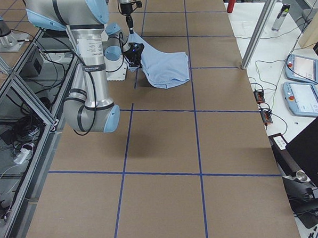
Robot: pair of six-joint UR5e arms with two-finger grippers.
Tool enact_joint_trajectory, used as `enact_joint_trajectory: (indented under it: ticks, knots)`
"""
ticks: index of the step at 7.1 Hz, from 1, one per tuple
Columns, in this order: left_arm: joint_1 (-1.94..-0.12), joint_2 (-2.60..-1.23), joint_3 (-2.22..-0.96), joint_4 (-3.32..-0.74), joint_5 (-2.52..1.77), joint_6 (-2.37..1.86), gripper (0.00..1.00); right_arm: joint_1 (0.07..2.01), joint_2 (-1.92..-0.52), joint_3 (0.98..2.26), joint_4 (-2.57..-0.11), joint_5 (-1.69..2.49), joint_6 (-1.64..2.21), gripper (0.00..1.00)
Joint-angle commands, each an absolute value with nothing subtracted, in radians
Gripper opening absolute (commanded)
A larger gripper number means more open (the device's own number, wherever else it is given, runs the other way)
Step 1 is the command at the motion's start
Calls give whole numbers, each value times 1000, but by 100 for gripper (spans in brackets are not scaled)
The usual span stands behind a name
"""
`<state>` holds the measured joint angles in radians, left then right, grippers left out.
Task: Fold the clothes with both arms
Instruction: 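Grasp the shirt's near edge with both grippers and lift it away from the robot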
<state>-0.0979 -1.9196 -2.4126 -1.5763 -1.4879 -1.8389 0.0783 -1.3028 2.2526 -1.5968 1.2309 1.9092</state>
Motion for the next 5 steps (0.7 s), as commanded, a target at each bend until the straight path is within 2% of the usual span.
enact_joint_trajectory:
  ticks: [1,4,5]
  knots:
    - [-235,-1957,-2341,-1572,-1524,-1726,0,179,-1154,2105,-1601,1283,1902,0]
    - [-383,-2049,-2145,-1585,-1557,-1609,0,319,-1016,1897,-1589,1342,1824,0]
    - [-435,-2071,-2096,-1588,-1578,-1570,0,357,-1006,1873,-1589,1367,1806,0]
